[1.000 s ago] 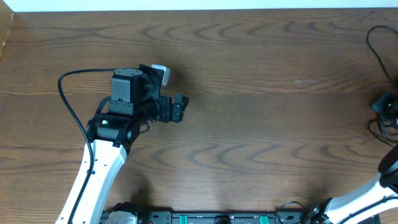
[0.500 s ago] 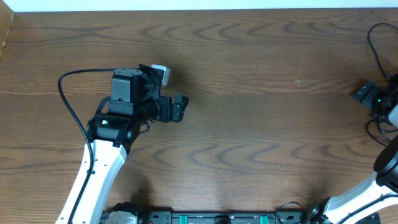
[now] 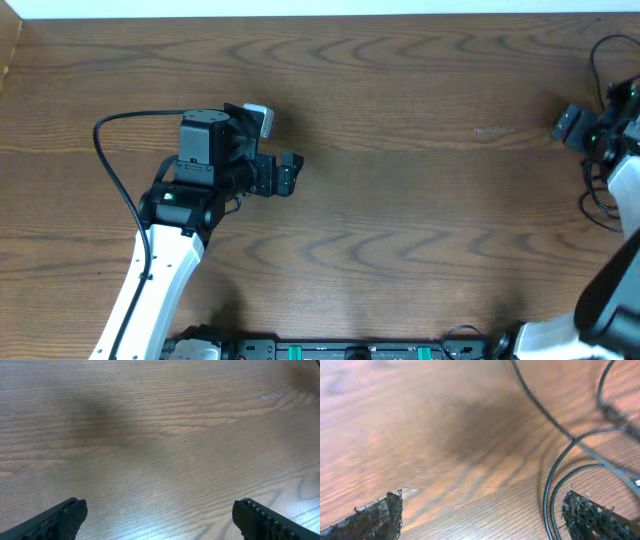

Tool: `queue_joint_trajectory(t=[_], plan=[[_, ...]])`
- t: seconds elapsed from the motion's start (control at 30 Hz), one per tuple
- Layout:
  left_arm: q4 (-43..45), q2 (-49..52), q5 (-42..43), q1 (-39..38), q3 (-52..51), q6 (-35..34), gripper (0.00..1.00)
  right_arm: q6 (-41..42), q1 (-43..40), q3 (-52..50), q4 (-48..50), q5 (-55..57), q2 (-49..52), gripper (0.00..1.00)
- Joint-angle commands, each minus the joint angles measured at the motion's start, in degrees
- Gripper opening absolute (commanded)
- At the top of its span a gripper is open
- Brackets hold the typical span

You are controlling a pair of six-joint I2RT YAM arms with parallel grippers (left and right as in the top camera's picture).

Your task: Untangle cables

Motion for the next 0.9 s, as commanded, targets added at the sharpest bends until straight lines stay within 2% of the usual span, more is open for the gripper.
queue_joint_trajectory(t=[0.0, 0.37, 0.87], plan=[[0.0, 0.2, 0.7, 0.2, -0.2, 0.3, 0.97, -1.7, 2.0, 0.0, -2.7, 3.3, -4.6, 0.99], [0.0, 0.2, 0.7, 0.2, -0.2, 0.3, 0.97, -1.6, 6.5, 0.0, -12.5, 3.1, -9.3, 0.99], [0.0, 0.2, 0.7, 0.2, -0.2, 0.3, 0.97, -1.7, 6.6, -0.1, -17.7, 3.1, -9.3, 0.99]])
